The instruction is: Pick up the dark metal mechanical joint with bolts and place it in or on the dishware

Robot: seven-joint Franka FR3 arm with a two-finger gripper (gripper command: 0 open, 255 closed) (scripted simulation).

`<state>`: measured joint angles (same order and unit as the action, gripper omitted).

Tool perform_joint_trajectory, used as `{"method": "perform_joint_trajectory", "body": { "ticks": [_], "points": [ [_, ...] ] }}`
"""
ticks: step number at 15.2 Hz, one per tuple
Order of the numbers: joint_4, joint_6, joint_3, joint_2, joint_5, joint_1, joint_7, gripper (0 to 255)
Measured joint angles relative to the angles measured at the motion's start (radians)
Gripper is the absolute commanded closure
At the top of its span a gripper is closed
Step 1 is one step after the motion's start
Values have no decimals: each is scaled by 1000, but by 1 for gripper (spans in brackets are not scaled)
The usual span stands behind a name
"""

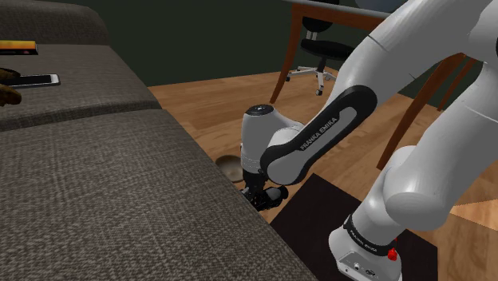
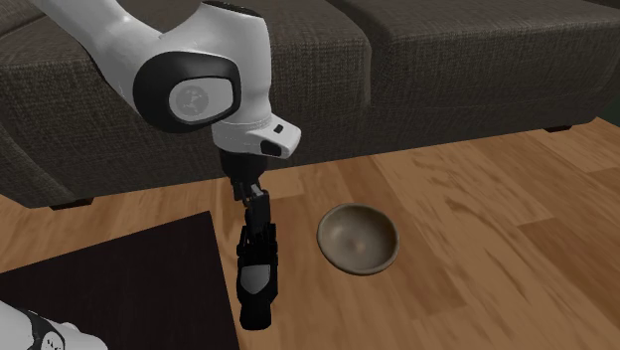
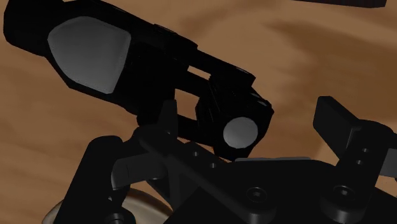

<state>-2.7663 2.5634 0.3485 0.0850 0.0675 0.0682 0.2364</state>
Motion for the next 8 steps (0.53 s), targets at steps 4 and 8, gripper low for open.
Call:
{"method": "perform_joint_trajectory", "body": {
  "ticks": [4, 8],
  "points": [
    [-3, 10, 0, -6, -3, -1, 2, 0],
    [-3, 10, 0, -6, -3, -1, 2, 255]
  ]
}}
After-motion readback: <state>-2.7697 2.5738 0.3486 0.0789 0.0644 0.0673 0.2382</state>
